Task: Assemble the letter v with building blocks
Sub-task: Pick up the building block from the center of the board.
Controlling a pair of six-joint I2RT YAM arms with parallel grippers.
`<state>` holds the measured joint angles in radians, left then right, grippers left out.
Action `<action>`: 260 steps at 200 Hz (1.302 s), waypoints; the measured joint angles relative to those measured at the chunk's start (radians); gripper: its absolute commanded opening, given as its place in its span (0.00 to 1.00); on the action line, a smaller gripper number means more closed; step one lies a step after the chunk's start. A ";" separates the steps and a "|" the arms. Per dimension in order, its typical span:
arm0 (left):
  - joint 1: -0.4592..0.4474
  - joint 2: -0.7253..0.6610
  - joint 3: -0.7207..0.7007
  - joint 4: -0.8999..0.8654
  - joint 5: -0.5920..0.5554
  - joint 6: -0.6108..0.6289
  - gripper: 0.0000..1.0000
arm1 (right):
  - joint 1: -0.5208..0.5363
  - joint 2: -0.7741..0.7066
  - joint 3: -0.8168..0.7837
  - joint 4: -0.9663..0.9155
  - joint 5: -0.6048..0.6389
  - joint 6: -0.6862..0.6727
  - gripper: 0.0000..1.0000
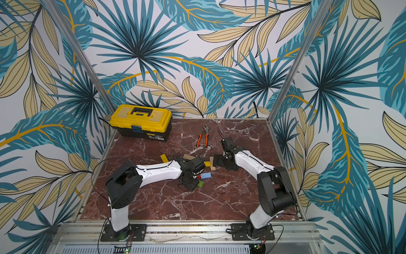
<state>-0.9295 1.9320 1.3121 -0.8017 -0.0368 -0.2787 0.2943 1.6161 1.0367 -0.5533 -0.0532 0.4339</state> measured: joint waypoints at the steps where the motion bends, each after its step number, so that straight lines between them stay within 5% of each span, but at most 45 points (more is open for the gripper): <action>1: 0.000 0.000 0.000 0.000 0.000 0.001 0.56 | 0.000 0.000 0.000 0.000 0.000 0.000 1.00; 133: 0.002 0.000 0.002 0.000 0.015 0.002 0.40 | 0.000 0.000 0.000 0.000 -0.002 0.000 0.99; 193: 0.008 0.000 0.003 0.000 0.018 0.002 0.53 | 0.000 0.005 0.000 0.000 -0.008 0.000 0.99; 260: 0.016 0.000 0.018 0.000 0.021 0.003 0.35 | 0.000 0.006 0.000 0.000 -0.008 -0.001 1.00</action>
<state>-0.9131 1.9320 1.3304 -0.8013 -0.0162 -0.2756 0.2939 1.6218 1.0367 -0.5533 -0.0608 0.4332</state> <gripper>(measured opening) 0.360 0.994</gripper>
